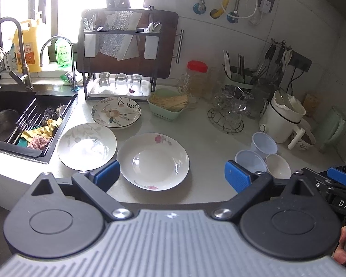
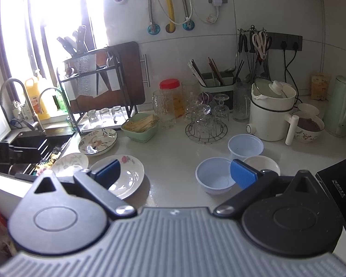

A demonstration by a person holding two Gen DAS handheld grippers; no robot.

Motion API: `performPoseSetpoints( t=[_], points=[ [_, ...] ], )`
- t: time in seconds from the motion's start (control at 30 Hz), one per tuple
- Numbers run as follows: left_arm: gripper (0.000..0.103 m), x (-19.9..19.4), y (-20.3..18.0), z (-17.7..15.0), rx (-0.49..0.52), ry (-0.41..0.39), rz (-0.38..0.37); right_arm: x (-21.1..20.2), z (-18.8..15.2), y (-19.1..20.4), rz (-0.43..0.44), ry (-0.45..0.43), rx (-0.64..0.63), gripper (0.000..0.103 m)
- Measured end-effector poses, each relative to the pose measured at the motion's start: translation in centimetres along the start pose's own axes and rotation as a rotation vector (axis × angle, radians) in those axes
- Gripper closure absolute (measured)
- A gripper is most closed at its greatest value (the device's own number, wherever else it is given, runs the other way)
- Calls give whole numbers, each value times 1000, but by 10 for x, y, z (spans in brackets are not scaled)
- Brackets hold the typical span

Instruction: Organize plates and bowls

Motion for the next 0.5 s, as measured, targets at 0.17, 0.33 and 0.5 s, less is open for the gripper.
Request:
performPoseSetpoints(
  t=[0.17, 0.33, 0.5],
  points=[
    [4, -2, 0, 0, -5, 5, -2, -1, -2, 1, 6, 3, -2, 0],
    [4, -4, 3, 3, -9, -7, 11, 1, -4, 3, 16, 11, 9, 0],
    [4, -7, 9, 4, -16, -19, 27, 0, -4, 4, 23, 9, 8, 0]
  ],
)
Point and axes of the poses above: each gripper's, at about its wrist camera, not at the fingertips, and x roughly the way its jaws point, y to its left, z to its top, the point moved 4 cm from there along x, roughly the way its jaws point, and after that the axes turned 5 degrees about -z, right-handed, at the moved point
